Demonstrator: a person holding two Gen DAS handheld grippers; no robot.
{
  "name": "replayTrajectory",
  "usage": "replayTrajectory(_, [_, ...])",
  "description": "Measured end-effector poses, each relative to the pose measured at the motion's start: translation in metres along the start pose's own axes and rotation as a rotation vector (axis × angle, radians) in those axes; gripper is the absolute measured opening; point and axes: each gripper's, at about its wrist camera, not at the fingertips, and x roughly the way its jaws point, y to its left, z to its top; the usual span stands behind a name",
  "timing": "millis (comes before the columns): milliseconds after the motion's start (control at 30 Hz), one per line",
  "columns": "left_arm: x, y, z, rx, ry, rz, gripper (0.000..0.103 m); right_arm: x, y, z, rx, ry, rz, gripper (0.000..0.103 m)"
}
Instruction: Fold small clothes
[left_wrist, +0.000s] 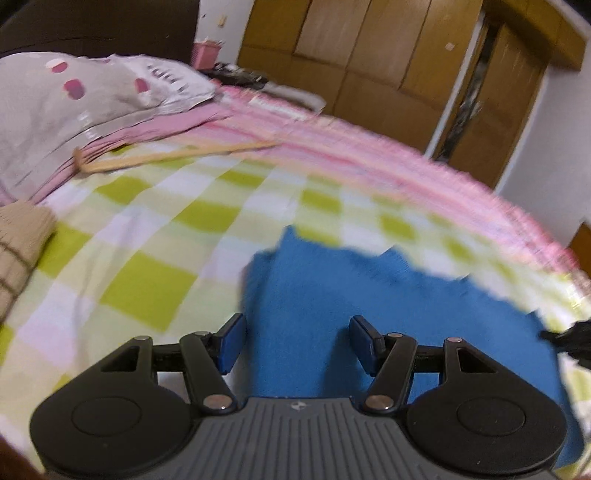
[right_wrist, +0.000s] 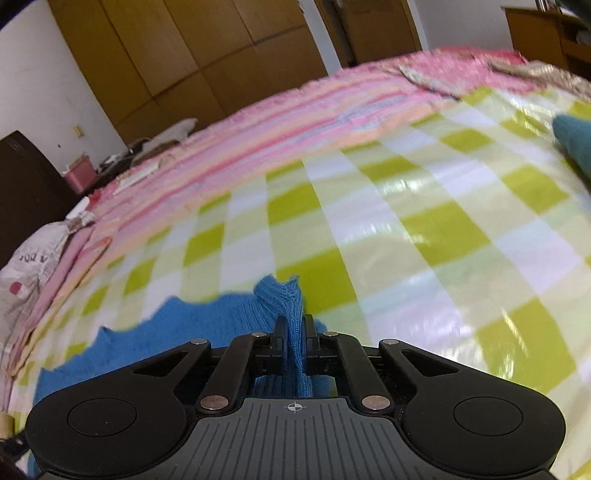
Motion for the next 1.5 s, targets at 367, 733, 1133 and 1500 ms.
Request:
replayTrajectory(367, [-0.022, 0.000, -0.005, -0.007, -0.056, 0.026, 0.065, -0.031, 0.007, 0.002, -0.054, -0.045, 0.008, 0.014])
replayTrajectory(733, [-0.031, -0.015, -0.020, 0.068, -0.022, -0.004, 0.066, -0.047, 0.014, -0.035, -0.096, 0.021, 0.028, 0.018])
replayTrajectory(1133, [-0.033, -0.009, -0.025, 0.064, -0.036, -0.030, 0.069, -0.063, 0.005, -0.043, -0.017, 0.021, 0.034, 0.025])
replayTrajectory(1500, [-0.023, -0.012, -0.030, 0.095, 0.003, -0.010, 0.072, -0.054, -0.005, -0.052, 0.019, 0.067, 0.022, 0.030])
